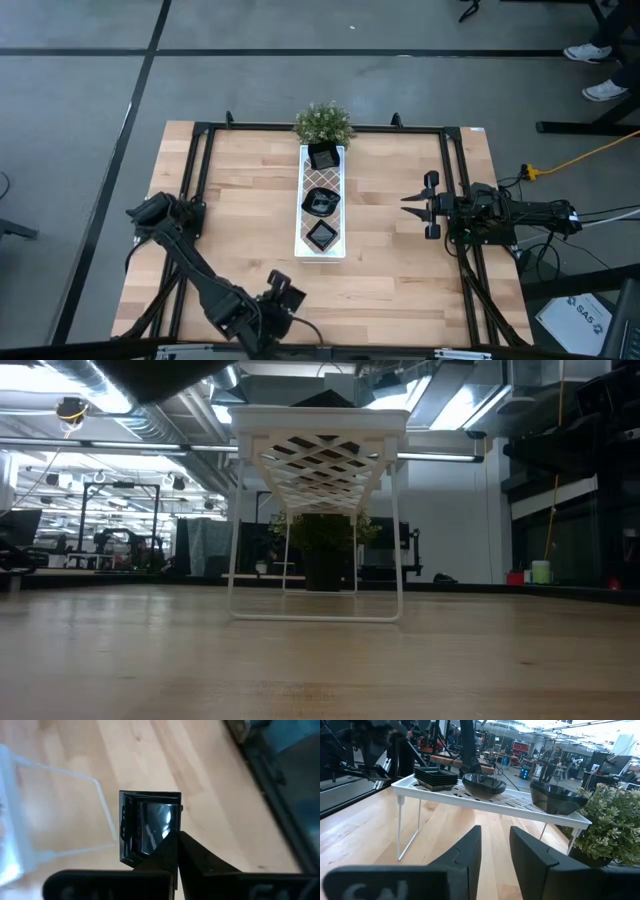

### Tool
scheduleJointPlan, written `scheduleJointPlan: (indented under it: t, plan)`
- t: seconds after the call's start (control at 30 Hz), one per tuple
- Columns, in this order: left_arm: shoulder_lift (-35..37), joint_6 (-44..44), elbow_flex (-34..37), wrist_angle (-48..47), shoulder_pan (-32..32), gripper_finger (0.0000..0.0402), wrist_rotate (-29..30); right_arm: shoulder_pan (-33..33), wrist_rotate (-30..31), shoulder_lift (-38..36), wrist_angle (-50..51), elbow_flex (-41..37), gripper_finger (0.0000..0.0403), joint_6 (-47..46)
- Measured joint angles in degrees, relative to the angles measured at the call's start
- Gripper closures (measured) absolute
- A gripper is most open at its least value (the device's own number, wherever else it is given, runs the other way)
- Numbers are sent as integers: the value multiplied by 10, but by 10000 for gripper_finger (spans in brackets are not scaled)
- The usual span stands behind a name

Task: Pick & Place Mini shaped plates
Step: Stack the square plate on top of the square plate on the shelf

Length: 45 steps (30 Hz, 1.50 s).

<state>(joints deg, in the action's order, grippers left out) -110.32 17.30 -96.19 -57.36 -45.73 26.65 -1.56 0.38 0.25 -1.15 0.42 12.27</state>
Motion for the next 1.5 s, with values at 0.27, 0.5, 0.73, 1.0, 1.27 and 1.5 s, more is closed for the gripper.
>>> scheduleJointPlan:
  t: [0.27, 0.5, 0.73, 1.0, 1.27, 1.5]
  plan:
    - [16, -90, -26, -12, 35, 399, 46, 0, 0, 0, 0, 0, 301, 0]
    - [69, -142, -26, -12, 53, 399, 98, 0, 0, 0, 0, 0, 301, 0]
    - [121, -208, -26, -12, 93, 399, 147, 0, 0, 0, 0, 0, 301, 0]
    - [153, -262, -26, -12, 142, 399, 194, 0, 0, 0, 0, 0, 301, 0]
    - [157, -275, -26, -6, 182, 399, 195, 0, 0, 0, 0, 0, 301, 0]
    - [157, -275, -26, -3, 226, 399, 151, 0, 0, 0, 0, 0, 301, 0]
